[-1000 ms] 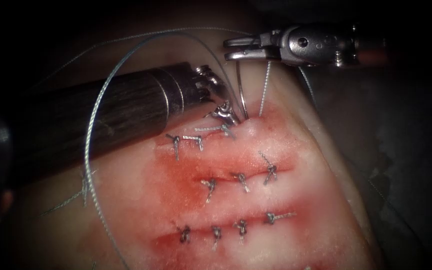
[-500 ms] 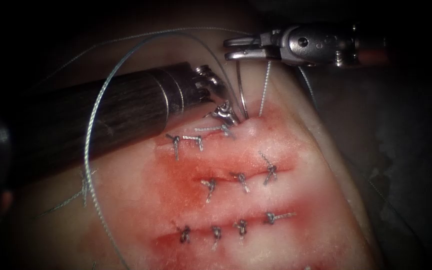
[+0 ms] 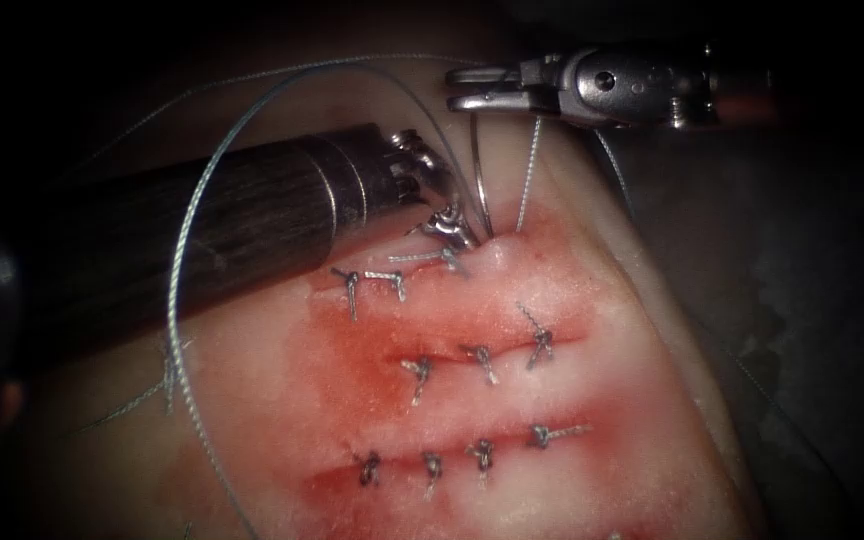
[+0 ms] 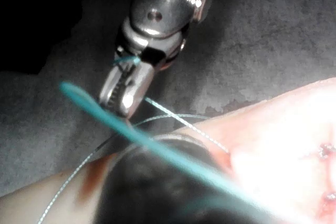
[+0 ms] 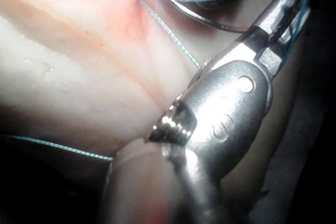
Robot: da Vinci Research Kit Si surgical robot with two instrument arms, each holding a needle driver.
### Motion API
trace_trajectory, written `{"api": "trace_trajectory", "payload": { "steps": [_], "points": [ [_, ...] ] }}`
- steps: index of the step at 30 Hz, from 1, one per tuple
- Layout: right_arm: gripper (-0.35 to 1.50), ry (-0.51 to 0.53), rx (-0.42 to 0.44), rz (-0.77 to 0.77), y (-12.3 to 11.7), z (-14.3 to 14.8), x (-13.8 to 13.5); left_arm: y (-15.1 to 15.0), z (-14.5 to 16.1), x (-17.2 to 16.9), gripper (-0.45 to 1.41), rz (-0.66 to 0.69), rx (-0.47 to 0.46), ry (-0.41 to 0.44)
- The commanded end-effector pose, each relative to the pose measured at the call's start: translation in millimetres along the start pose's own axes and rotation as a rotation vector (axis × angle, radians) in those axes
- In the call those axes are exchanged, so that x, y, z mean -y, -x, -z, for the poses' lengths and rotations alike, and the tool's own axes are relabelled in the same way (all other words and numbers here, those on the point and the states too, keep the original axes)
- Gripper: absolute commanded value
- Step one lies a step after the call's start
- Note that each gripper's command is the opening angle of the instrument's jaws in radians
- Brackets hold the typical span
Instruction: Wound Closure
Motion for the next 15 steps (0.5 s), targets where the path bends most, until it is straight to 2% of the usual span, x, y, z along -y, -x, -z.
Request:
{"api": "trace_trajectory", "payload": {
  "steps": [1,15],
  "points": [
    [-0.35,-0.002,0.004,0.004,-0.4,-0.8,0.7,1.2,0.6,-0.5,-0.45,-0.004,0.003,0.003],
    [-0.35,-0.008,0.004,0.011,-0.2,-0.7,0.6,1.2,0.7,-0.5,-0.45,-0.005,0.005,0.004]
  ]
}}
